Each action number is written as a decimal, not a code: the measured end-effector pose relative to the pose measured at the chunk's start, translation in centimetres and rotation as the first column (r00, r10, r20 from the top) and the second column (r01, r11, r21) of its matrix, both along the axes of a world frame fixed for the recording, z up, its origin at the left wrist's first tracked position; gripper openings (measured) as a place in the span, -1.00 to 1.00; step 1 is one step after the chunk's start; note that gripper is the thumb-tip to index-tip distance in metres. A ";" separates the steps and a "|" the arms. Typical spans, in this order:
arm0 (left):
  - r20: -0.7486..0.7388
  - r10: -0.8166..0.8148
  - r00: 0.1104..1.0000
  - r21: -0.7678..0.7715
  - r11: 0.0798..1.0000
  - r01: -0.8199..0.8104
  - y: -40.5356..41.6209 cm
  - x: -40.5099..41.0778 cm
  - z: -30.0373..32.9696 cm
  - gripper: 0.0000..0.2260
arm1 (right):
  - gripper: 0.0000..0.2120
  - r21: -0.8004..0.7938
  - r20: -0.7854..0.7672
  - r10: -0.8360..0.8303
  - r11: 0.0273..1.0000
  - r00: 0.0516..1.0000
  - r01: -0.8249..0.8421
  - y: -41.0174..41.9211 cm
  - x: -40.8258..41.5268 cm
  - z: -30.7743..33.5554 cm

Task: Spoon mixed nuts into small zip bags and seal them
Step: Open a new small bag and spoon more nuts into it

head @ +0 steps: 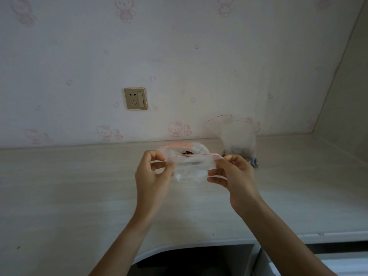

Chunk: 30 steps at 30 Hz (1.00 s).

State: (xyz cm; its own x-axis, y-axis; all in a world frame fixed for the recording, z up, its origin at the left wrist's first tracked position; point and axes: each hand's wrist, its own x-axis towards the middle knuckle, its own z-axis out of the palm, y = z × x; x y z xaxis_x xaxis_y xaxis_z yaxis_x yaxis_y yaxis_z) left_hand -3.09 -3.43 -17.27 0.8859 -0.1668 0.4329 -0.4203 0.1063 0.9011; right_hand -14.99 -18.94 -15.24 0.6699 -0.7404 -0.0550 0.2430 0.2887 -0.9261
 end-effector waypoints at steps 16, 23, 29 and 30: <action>-0.561 -0.688 0.461 -0.597 0.722 0.350 1.4 -0.8 2.1 -0.88 | -0.86 0.381 0.278 0.357 0.811 0.892 -0.443 -0.1 0.0 0.3; -0.601 -0.650 0.465 -0.532 0.760 0.374 1.2 -1.1 2.3 -0.91 | -0.91 0.345 0.193 0.412 0.821 0.890 -0.455 0.2 0.2 0.2; -0.559 -0.781 0.280 -0.714 0.624 0.318 1.9 -0.5 1.6 -0.88 | -0.81 0.306 0.241 0.441 0.811 0.865 -0.498 0.0 -0.2 -0.2; -0.547 -0.787 0.283 -0.716 0.616 0.329 1.8 -0.6 1.4 -0.84 | -0.83 0.282 0.233 0.450 0.817 0.862 -0.503 0.0 -0.3 -0.3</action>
State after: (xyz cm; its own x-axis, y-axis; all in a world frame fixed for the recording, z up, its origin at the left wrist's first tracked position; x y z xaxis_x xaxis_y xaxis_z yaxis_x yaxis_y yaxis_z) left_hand -3.64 -1.61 -15.89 0.5859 -0.7906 -0.1778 0.7276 0.4166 0.5450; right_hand -15.25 -18.94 -15.51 0.9534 -0.2835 -0.1035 0.1232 0.6787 -0.7241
